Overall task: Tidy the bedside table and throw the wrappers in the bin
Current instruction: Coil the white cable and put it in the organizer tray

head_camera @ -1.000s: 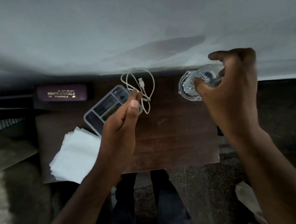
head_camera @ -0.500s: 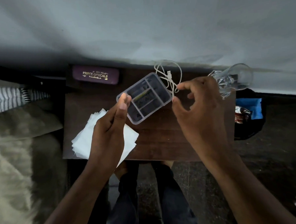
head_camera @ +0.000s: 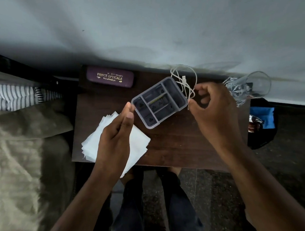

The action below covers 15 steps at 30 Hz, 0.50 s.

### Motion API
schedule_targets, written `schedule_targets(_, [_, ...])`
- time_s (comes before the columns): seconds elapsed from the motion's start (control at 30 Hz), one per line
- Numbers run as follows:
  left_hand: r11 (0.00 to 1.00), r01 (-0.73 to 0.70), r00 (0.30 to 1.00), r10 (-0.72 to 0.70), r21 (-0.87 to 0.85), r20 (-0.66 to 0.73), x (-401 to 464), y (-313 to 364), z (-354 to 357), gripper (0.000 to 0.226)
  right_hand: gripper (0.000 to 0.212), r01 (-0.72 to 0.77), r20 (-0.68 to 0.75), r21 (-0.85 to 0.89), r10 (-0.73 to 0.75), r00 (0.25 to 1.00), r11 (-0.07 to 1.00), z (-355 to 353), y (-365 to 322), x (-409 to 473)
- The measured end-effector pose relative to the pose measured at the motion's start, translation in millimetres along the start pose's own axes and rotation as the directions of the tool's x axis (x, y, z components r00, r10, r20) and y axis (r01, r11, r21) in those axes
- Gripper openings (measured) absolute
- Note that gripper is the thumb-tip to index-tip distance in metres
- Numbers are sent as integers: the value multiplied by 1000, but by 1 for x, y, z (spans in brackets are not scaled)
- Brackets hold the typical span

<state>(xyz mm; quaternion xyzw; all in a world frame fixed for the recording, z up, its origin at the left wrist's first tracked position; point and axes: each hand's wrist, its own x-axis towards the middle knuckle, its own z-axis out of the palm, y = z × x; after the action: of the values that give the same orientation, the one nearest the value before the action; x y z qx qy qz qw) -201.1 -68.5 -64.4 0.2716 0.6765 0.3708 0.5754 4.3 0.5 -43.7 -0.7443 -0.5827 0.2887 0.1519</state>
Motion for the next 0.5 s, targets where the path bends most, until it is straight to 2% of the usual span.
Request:
schedule_targets(0.17, [997,64,998,-63,51,-21,9,-9,-3,48,63,-145,156,4,143,977,989,7,16,36])
schedule_targets(0.33, [991,114,993,-111,73,-37,12,-8,3,63,51,-171,198,65,155,968,983,18,18,60])
schedule_targets(0.5, [980,127,991,-131,152,14,15,-6,10,42,39,-142,187,52,130,974,989,28,30,72])
